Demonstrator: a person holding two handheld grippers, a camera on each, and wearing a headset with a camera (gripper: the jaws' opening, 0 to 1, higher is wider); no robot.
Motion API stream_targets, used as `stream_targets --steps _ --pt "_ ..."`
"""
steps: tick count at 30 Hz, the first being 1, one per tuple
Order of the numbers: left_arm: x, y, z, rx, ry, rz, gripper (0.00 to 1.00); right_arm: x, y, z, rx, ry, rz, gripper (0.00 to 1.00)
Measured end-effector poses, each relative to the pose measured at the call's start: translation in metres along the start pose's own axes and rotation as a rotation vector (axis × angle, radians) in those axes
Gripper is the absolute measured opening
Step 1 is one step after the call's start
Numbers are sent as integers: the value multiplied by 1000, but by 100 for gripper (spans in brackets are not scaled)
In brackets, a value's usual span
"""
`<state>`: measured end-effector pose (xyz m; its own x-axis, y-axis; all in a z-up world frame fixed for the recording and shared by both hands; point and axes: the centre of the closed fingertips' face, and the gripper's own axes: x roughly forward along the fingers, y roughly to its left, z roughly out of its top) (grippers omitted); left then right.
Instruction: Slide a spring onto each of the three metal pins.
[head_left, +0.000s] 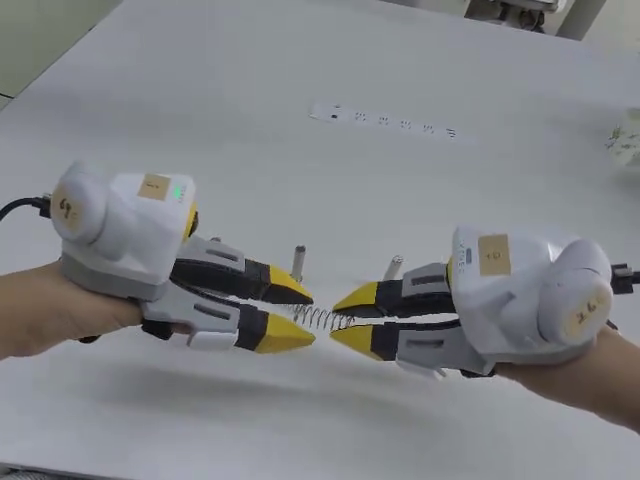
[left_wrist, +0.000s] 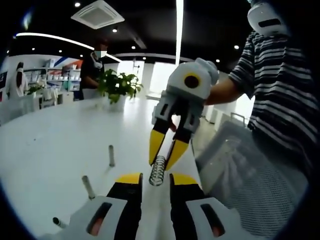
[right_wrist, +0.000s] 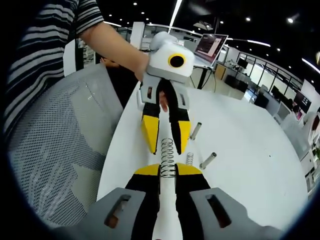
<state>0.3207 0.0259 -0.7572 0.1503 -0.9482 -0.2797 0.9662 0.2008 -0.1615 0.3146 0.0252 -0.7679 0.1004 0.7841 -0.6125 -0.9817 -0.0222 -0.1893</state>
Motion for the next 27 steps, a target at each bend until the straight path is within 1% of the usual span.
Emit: stream_targets --steps 6,9,10,13,17,20,24,27 --pt "2 1 2 2 -14 2 10 -1 -2 2 -6 -1 0 8" --pt "2 1 3 1 -21 1 4 -2 -4 3 -6 -2 -5 8" --pt "2 1 4 3 -28 3 3 -3 -5 2 -11 2 -8 8" --pt "3 0 3 3 -29 -1 3 -3 -4 2 -18 6 -1 8" --pt "4 -3 2 -5 -33 -18 2 -4 -1 1 -26 13 6 8" --pt "5 -6 0 -23 -29 -35 2 -5 2 -1 -6 7 8 8" --pt "6 -8 -2 -22 -17 -52 2 -4 6 -3 14 6 6 8" --pt "9 -12 -6 -26 -5 -70 2 -4 9 -8 51 17 13 9"
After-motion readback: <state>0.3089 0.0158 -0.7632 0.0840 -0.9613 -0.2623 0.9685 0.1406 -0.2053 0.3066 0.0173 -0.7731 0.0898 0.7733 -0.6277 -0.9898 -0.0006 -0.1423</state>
